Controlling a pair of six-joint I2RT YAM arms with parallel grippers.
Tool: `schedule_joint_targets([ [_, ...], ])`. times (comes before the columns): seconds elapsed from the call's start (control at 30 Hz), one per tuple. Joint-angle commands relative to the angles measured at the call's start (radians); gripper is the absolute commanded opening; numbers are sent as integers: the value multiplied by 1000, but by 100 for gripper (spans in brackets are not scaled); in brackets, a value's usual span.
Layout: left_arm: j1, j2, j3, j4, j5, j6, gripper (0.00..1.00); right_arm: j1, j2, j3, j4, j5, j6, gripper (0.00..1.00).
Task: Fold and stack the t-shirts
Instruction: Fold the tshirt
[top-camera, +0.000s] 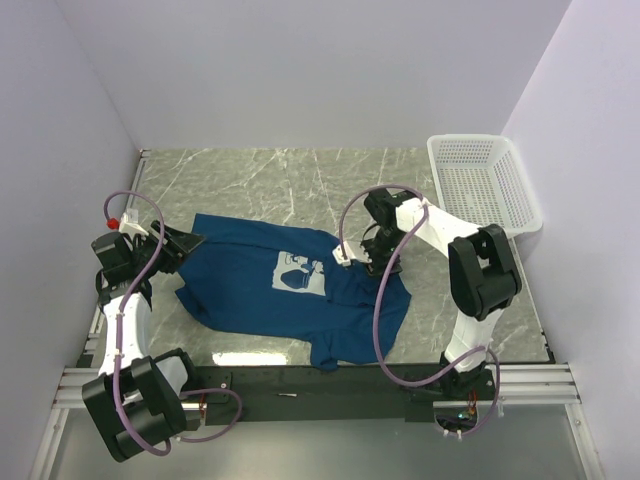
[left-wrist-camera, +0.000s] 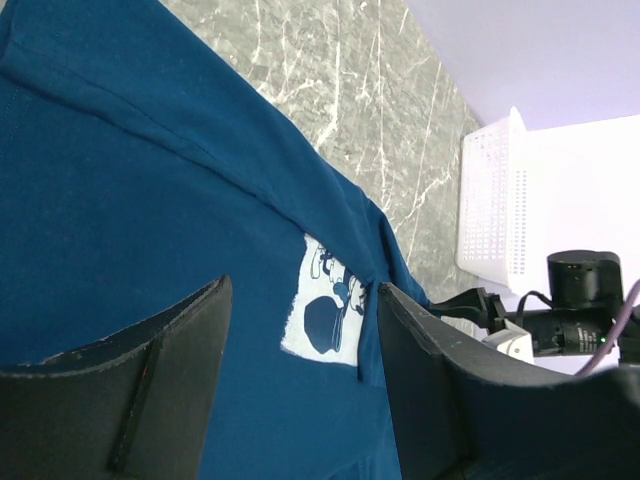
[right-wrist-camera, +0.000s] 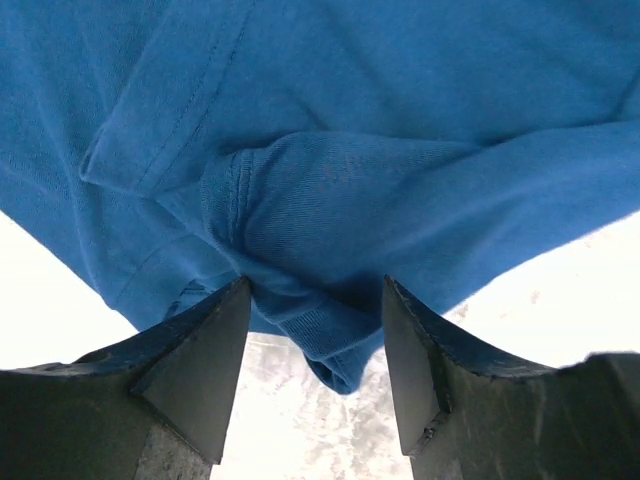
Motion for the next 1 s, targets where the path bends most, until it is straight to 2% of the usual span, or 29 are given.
schedule_joint_targets([
  [0.0,-3,1,-7,40,30,-12,66,5,12,37,-71,31,-27,62],
  [0.1,-3,-1,-9,43,32,-13,66,4,6,15,-77,67,-27,59],
  [0.2,-4,-2,-9,43,33,-13,66,4,-3,-3,-68,97,-12,51],
  [0.23,-4,-2,-9,42,33,-13,66,4,-3,-6,-70,100,2,45],
  [0.33,-4,-2,-9,42,33,-13,66,2,-17,-12,-70,109,36,35],
  [0.6,-3,-2,-10,46,36,-15,66,-4,-144,-127,13,103,114,18],
  [0.7,-3,-4,-12,49,40,-18,66,-6,-203,-183,90,92,212,17],
  [0.8,-4,-4,-14,52,41,-20,66,-6,-244,-223,194,80,378,17],
  [0.83,-4,-4,-14,52,40,-20,65,-1,-249,-230,218,86,486,15],
  [0.97,-3,-4,-10,45,36,-15,66,-1,-230,-212,281,91,721,3],
])
